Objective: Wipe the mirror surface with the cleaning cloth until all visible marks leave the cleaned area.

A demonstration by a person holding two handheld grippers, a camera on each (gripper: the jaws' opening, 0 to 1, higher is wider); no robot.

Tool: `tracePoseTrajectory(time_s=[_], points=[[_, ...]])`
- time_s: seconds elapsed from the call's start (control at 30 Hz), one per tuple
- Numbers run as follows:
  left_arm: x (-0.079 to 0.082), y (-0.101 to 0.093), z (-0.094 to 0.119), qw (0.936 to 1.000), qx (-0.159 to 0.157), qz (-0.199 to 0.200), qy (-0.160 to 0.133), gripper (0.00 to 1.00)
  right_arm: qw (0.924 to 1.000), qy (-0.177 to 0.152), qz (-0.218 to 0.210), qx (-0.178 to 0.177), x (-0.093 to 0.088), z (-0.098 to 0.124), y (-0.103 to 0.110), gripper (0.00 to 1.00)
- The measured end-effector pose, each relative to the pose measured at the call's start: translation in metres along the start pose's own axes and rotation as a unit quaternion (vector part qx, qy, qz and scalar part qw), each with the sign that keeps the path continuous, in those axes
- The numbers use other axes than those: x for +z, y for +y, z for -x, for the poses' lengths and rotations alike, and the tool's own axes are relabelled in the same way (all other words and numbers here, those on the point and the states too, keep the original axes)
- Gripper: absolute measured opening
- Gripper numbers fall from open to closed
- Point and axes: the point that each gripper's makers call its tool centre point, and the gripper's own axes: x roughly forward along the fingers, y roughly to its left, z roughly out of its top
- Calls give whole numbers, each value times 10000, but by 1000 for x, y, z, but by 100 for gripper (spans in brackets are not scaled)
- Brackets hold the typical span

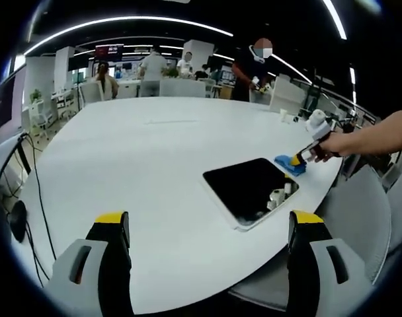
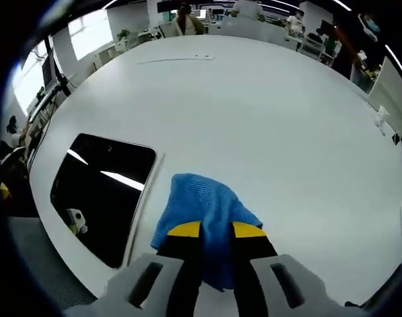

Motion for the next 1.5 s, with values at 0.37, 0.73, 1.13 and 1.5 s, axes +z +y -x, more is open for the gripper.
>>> tracePoseTrajectory(time_s=[0.37, 0.73, 1.13, 1.5], points=[[-1, -1, -7, 9998, -147, -90, 129, 99, 9969, 218, -746, -140, 0, -1, -3, 4], [12, 8, -13, 9997, -173, -186, -6, 99, 9908, 234, -1299, 306, 34, 15, 11, 2], [16, 12, -15, 9998, -131, -68, -101, 99, 9868, 313, -1388, 777, 64, -5, 58, 2], [17, 15, -22, 9992, -342, -182, -1, 99, 9871, 555, -1333, 696, 59, -31, 79, 2]])
